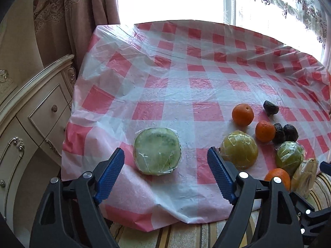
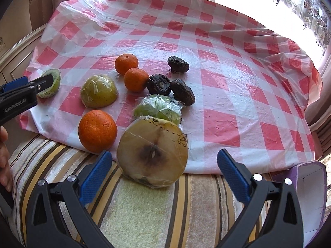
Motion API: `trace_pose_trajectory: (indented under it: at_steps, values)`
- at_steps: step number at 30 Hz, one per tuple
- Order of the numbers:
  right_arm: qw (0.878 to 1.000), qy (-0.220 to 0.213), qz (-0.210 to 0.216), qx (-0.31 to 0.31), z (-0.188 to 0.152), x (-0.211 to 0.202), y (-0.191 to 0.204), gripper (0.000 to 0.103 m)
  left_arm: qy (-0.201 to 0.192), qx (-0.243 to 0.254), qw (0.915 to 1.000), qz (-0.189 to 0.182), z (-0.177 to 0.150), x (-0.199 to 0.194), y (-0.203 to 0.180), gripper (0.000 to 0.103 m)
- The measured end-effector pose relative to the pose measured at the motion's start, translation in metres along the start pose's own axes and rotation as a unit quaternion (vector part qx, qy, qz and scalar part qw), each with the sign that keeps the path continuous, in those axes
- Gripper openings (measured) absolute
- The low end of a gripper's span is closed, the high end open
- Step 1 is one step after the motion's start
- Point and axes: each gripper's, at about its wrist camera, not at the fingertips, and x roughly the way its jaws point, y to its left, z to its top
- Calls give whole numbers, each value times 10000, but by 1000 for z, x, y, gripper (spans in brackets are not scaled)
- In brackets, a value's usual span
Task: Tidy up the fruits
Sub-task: 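Grasp the wrapped green melon half with the left tool while the right tool grasps the pear half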
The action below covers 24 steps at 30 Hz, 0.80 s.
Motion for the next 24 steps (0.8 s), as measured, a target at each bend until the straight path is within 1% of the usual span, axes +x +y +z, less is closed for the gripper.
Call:
trace_pose_trajectory:
  at_steps: [3,6,8,9,10,11,12,15,19,21,24]
  values:
    - [10000,7,28,48,2,2,0,102,262,206,9993,145,1,16,-3,80]
    - [9998,17,108,149,3,4,-3,102,380,370,9980,334,2,25,-4,80]
    - [9997,10,152,190,3,4,-4,101,458,408,9974,372,3,31,-3,80]
    - [9996,6,179,205,3,5,-5,101,493,432,9971,386,3,34,-2,76]
    - [9995,3,218,228,3,5,-6,99,549,463,9967,376,2,36,-2,65]
    - [9994,9,241,252,3,5,-7,93,582,482,9963,416,2,39,-3,59]
    - [9993,28,257,288,3,6,-8,90,560,499,9960,479,2,39,-2,56]
    - [9985,34,405,353,2,6,-11,87,536,505,9969,280,1,37,-2,56]
    - [9983,25,436,398,-1,3,-13,85,471,585,9972,-51,-2,28,-9,56]
    - [9980,38,438,463,-3,0,-17,85,464,527,9971,-284,-3,20,-10,56]
    - [9981,50,377,479,-5,-3,-23,90,545,480,9953,-637,-8,13,-15,56]
